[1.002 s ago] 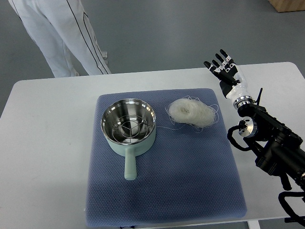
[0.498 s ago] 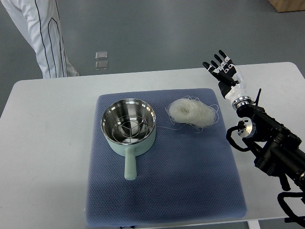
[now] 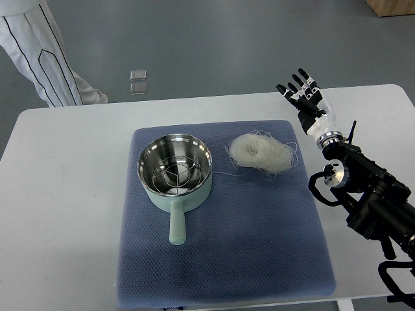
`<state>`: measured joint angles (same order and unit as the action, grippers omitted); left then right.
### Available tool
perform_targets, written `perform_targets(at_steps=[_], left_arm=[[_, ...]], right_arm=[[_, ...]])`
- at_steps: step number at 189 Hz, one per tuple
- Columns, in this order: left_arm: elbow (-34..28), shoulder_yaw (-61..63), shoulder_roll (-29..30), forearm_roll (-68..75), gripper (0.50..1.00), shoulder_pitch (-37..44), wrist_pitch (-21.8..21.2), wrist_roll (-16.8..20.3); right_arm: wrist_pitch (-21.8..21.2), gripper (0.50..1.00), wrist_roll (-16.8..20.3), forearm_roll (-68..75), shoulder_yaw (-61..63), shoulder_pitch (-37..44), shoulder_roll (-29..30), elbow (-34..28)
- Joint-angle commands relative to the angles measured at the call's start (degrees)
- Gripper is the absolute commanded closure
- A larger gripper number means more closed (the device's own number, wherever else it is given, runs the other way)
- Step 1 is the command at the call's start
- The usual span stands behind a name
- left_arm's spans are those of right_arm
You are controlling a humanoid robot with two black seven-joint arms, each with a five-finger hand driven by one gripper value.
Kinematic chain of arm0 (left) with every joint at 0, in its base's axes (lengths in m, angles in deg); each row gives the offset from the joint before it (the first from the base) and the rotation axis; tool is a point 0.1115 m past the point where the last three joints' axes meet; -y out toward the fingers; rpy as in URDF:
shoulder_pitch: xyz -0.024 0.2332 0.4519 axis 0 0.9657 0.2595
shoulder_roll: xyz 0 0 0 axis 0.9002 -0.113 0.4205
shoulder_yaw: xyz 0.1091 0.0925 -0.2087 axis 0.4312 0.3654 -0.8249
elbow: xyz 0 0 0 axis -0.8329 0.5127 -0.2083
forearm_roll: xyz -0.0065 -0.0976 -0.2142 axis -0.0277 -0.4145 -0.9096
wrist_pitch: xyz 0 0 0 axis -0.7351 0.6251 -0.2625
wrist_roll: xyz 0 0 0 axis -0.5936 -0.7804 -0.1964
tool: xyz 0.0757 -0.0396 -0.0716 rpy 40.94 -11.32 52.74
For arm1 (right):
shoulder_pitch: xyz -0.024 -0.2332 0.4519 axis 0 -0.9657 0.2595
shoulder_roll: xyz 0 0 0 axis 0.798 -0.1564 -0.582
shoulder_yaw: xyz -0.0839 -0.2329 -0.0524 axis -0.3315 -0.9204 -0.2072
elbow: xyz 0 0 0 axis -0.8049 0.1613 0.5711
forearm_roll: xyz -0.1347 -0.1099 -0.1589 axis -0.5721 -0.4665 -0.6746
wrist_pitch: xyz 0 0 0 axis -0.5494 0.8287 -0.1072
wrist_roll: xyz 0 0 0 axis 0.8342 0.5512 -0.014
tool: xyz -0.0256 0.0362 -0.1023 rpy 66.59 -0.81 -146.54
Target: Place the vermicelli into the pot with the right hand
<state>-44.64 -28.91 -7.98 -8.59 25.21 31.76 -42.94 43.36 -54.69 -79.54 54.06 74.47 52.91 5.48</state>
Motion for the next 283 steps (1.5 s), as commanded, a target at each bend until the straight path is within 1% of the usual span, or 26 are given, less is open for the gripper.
perform_targets(at_steps=[1, 59, 100, 140, 150, 163, 175, 180, 190, 211, 226, 250, 283], left_arm=[[0.1, 0.1, 0.0, 0.0, 0.5, -0.3, 0.0, 0.0], [0.0, 0.1, 0.0, 0.0, 0.5, -1.1, 0.0, 0.0], [0.0, 0.1, 0.0, 0.0, 0.5, -1.1, 0.0, 0.0], [0.0, 0.1, 0.0, 0.0, 0.5, -1.1, 0.0, 0.0], [0.0, 0.1, 0.0, 0.0, 0.5, -1.1, 0.0, 0.0], [0.0, 0.0, 0.0, 0.0, 0.5, -1.1, 0.0, 0.0], [0.0, 0.0, 0.0, 0.0, 0.5, -1.1, 0.0, 0.0], [0.0, 0.0, 0.0, 0.0, 0.5, -1.1, 0.0, 0.0], [0.0, 0.0, 0.0, 0.0, 0.5, -1.1, 0.0, 0.0], [0.0, 0.0, 0.0, 0.0, 0.5, -1.1, 0.0, 0.0], [0.0, 0.0, 0.0, 0.0, 0.5, -1.1, 0.0, 0.0], [0.0, 0.0, 0.0, 0.0, 0.5, -1.1, 0.0, 0.0], [0.0, 0.0, 0.0, 0.0, 0.5, -1.1, 0.0, 0.0]], right_arm=[[0.0, 0.572, 0.0, -0.1, 0.0, 0.0, -0.1, 0.4], [-0.6, 0.572, 0.0, 0.0, -0.1, 0.1, -0.6, 1.1], [0.1, 0.572, 0.7, -0.9, -1.1, 0.6, -1.0, 1.1], [-0.9, 0.572, 0.4, -3.7, -4.9, 2.0, -7.1, 0.2], [-1.0, 0.572, 0.2, -6.6, -7.1, 2.7, -8.7, -0.4], [-2.4, 0.572, 0.0, -12.8, -10.6, 3.0, -10.3, -1.9], [-4.5, 0.572, -0.1, -19.2, -13.3, 3.1, -12.2, -4.6], [-5.2, 0.572, -0.2, -22.9, -14.6, 3.1, -13.9, -6.1], [-5.9, 0.572, -0.2, -29.0, -16.7, 3.0, -16.8, -8.8], [-7.4, 0.572, -0.2, -38.9, -19.7, 3.2, -20.7, -14.4], [-10.1, 0.572, -0.3, -45.3, -20.6, 3.9, -24.0, -17.2], [-13.7, 0.572, -0.3, -56.7, -20.7, 5.5, -24.8, -18.3], [-14.0, 0.572, -0.1, -65.0, -21.4, 6.4, -24.4, -18.3]])
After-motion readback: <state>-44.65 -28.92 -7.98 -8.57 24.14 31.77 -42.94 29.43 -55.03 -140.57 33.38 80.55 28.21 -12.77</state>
